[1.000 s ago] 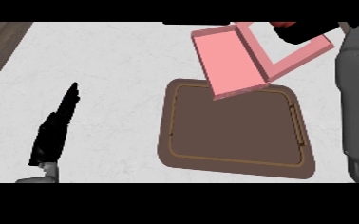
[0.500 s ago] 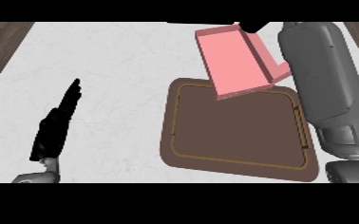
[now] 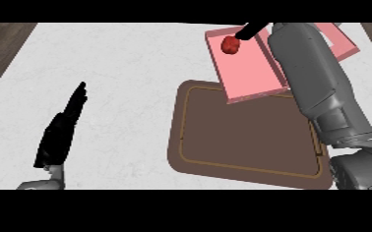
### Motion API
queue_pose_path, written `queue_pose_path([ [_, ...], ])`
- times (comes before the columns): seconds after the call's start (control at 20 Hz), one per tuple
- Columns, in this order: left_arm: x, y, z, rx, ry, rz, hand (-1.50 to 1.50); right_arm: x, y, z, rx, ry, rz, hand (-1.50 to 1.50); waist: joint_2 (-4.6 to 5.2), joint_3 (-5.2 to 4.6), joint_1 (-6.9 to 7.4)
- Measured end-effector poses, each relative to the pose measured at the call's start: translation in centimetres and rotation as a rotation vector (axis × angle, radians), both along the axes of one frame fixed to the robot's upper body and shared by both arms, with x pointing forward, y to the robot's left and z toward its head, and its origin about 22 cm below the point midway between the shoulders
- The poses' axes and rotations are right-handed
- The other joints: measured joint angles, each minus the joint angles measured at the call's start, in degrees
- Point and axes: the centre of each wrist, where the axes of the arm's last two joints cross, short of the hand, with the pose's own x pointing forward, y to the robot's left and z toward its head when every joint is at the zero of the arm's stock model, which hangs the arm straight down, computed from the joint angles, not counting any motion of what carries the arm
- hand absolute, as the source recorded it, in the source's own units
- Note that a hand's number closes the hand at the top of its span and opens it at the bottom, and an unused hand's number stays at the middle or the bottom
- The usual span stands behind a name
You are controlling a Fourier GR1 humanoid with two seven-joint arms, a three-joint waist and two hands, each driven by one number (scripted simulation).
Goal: Pick the bell pepper from the tray and place it in the cardboard box
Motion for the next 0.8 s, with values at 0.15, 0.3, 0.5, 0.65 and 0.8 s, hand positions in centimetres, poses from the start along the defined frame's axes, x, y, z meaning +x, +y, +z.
queue_pose_path([
  [0.15,-0.1,-0.4,0.1,-0.003,-0.003,-0.005,0.0,0.1,-0.3,-1.6,0.034,-0.01,-0.007,-1.5,0.08,0.01,0.14],
  [0.3,-0.1,0.0,0.4,0.002,-0.008,-0.003,0.0,0.2,-0.5,-2.3,0.098,-0.068,-0.03,-1.5,0.14,0.03,0.19],
  [0.5,0.1,-0.1,0.6,-0.001,-0.005,-0.005,0.0,0.4,-1.3,-1.4,0.222,-0.212,-0.119,-1.5,0.18,0.06,0.11],
  [0.65,0.0,0.2,0.4,-0.001,-0.003,0.0,0.0,0.4,-2.8,-1.0,0.32,-0.308,-0.182,-1.5,0.05,0.06,-0.27],
  [0.8,-0.2,0.5,0.3,-0.001,0.006,0.006,0.0,0.3,-4.9,-0.2,0.43,-0.386,-0.221,-1.5,-0.2,0.07,-0.88],
])
